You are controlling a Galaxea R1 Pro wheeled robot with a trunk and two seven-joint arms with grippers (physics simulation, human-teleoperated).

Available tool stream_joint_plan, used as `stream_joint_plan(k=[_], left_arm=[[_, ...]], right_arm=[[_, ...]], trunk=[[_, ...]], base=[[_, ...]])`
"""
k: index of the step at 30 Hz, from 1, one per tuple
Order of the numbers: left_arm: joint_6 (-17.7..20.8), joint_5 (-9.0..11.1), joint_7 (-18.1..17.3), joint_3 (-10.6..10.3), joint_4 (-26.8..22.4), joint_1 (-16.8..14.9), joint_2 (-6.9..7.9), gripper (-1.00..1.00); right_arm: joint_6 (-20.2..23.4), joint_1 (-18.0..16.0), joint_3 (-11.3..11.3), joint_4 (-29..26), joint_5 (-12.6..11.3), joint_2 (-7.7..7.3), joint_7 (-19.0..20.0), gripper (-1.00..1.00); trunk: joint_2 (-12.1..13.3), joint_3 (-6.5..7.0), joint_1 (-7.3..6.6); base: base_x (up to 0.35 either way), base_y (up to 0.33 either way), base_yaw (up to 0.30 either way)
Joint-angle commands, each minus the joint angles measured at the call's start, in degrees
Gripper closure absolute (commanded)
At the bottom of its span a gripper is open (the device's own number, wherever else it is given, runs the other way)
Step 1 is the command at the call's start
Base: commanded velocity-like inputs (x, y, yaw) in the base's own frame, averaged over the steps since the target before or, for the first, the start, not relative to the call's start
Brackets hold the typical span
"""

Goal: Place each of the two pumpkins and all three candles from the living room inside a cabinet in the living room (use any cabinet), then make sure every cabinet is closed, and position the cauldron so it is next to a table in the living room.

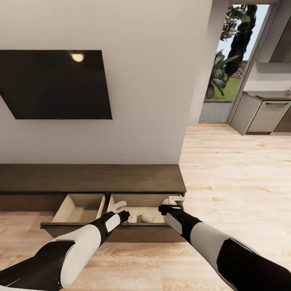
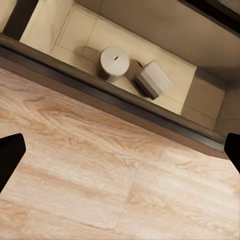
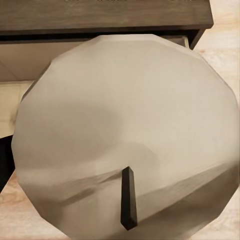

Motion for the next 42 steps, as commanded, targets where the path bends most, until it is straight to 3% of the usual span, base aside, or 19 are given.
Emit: stream_joint_plan(k=[1, 11, 12, 15, 16, 18, 20, 21, 23, 24, 29, 38, 40, 42], left_arm=[[0.30, -0.05, 0.27, 0.24, -0.11, -0.02, -0.02, -1.00], [1.90, -0.29, 0.51, -0.08, -0.32, -0.02, 0.38, -1.00], [3.26, -0.33, 0.61, -0.12, -0.55, -0.02, 0.39, -1.00], [12.18, -0.38, 0.90, -0.44, -5.22, -0.02, 0.70, -1.00], [17.75, -0.39, 1.38, -0.54, -8.59, -0.02, 1.09, -1.00], [23.31, -0.39, 3.48, -0.56, -11.99, -0.02, 1.36, -1.00], [26.02, -0.34, 7.38, -0.62, -14.27, -0.02, 1.45, -1.00], [26.42, -0.32, 8.52, -0.64, -14.72, -0.02, 1.43, -1.00], [27.76, -0.24, 14.95, -0.70, -16.62, -0.02, 1.40, -1.00], [27.87, -0.23, 15.72, -0.71, -16.84, -0.02, 1.43, -1.00], [27.96, -0.17, 16.36, -0.57, -17.27, -0.02, 1.60, -1.00], [28.47, -0.13, 16.59, -0.43, -17.91, -0.02, 1.63, -1.00], [30.89, -0.09, 16.66, -0.45, -19.71, -0.02, 1.57, -1.00], [36.37, -0.01, 16.68, -0.44, -22.66, -0.02, 1.50, -1.00]], right_arm=[[0.32, -0.05, 0.42, -0.12, -0.19, -0.03, -0.38, 1.00], [1.17, -0.06, 0.44, -0.37, -0.25, 0.00, -0.07, 1.00], [1.77, -0.05, 0.44, -0.47, -0.23, -0.01, -0.10, 1.00], [6.10, -0.08, 0.40, -0.69, -0.20, -0.04, -0.13, 1.00], [8.59, -0.08, 0.38, -0.76, -0.20, -0.04, -0.12, 1.00], [11.22, -0.06, 0.35, -0.79, -0.19, -0.04, -0.12, 1.00], [13.56, -0.06, 0.30, -0.81, -0.19, -0.04, -0.11, 1.00], [14.27, -0.07, 0.29, -0.81, -0.19, -0.04, -0.11, 1.00], [20.45, -0.06, 0.09, -0.91, -0.19, -0.12, -0.05, 1.00], [21.54, -0.09, 0.03, -1.25, -0.19, -0.16, -0.04, 1.00], [22.60, -0.09, -0.30, -4.34, -0.27, -0.34, -0.03, 1.00], [23.24, -0.41, -0.50, -5.16, -0.12, -0.55, -0.20, 1.00], [25.19, -0.76, -0.51, -5.19, -0.11, -0.56, -0.27, 1.00], [28.71, -2.07, -0.52, -5.23, -0.11, -0.57, -0.36, 1.00]], trunk=[[-0.05, -0.06, 0.01], [-0.05, -0.06, 0.01], [-0.05, -0.06, 0.01], [-0.05, -0.06, 0.01], [-0.05, -0.06, 0.01], [-0.05, -0.06, 0.01], [-0.05, -0.06, 0.01], [-0.05, -0.06, 0.01], [-0.05, -0.06, 0.01], [-0.05, -0.06, 0.01], [-0.05, -0.06, 0.01], [-3.66, -1.68, 1.98], [-4.46, -2.04, 2.42], [-5.26, -2.40, 2.86]], base=[[0.006, -0.006, 0.000], [0.217, 0.000, 0.000], [0.326, 0.000, 0.000], [0.328, 0.000, 0.000], [0.329, 0.000, 0.000], [0.327, 0.000, 0.000], [0.300, 0.000, 0.000], [0.268, 0.000, 0.000], [0.104, 0.000, 0.000], [0.026, 0.000, 0.000], [0.009, 0.000, 0.000], [0.000, 0.000, 0.000], [0.000, 0.000, 0.000], [0.000, 0.000, 0.000]])
